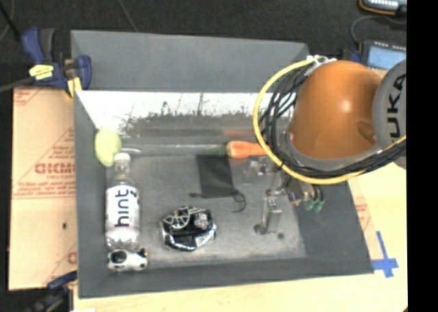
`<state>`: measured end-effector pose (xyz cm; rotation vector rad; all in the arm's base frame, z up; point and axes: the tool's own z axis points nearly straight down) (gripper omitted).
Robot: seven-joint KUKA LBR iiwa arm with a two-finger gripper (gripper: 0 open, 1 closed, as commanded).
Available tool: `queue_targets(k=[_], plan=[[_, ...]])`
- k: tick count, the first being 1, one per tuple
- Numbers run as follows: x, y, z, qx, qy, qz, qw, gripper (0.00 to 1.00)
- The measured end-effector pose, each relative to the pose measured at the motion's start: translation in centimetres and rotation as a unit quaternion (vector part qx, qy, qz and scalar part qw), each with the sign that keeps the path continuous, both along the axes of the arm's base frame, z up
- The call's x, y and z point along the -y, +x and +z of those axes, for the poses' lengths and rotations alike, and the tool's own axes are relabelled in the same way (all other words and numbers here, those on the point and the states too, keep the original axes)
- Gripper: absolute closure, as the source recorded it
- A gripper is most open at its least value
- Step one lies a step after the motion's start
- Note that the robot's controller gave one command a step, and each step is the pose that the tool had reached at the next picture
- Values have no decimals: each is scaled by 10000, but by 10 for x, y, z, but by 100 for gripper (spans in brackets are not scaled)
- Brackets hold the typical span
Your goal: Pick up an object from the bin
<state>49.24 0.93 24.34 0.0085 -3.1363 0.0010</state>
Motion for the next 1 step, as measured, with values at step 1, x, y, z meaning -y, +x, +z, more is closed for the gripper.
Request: queue_targets(k=[1], plan=[[0,1,4,40,1,-1,10000,0]])
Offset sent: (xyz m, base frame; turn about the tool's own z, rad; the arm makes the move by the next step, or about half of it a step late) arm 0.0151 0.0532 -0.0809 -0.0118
